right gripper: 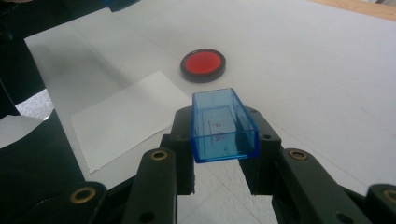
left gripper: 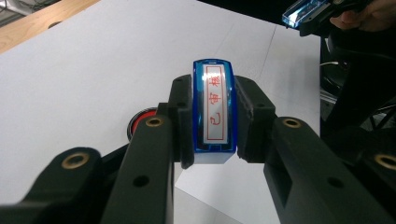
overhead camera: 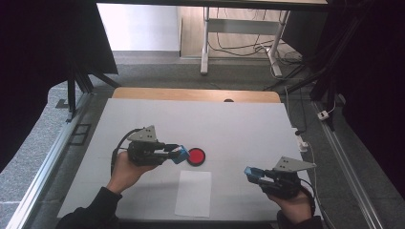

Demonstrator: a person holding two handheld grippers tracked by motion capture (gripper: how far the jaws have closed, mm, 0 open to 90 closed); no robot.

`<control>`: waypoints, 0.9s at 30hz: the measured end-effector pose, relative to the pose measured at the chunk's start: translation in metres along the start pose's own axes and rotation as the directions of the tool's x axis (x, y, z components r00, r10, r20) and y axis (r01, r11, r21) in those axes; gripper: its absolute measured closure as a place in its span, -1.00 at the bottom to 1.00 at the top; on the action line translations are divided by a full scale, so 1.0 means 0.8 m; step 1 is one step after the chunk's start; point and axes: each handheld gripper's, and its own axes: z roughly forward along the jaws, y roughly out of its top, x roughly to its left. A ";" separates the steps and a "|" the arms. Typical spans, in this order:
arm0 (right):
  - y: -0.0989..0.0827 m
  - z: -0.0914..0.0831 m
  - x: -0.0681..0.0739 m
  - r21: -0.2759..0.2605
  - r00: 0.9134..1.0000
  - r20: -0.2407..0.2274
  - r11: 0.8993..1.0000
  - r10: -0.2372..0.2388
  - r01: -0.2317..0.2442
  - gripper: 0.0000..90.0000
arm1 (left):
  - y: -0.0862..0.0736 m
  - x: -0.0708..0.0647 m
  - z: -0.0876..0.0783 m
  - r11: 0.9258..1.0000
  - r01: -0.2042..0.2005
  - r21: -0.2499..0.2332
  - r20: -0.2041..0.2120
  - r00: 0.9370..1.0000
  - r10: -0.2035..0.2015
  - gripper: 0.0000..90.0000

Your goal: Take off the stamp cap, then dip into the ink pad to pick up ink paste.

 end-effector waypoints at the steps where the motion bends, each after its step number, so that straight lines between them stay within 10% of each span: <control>1: -0.002 -0.002 -0.001 -0.001 1.000 0.006 1.000 0.004 -0.004 0.53 | 0.000 0.000 0.000 1.000 0.000 0.001 0.001 1.000 0.000 0.56; 27: -0.022 -0.015 -0.007 0.033 0.998 0.030 0.998 0.056 -0.057 0.53 | 0.012 0.012 0.023 0.998 0.020 0.061 -0.030 0.999 -0.019 0.56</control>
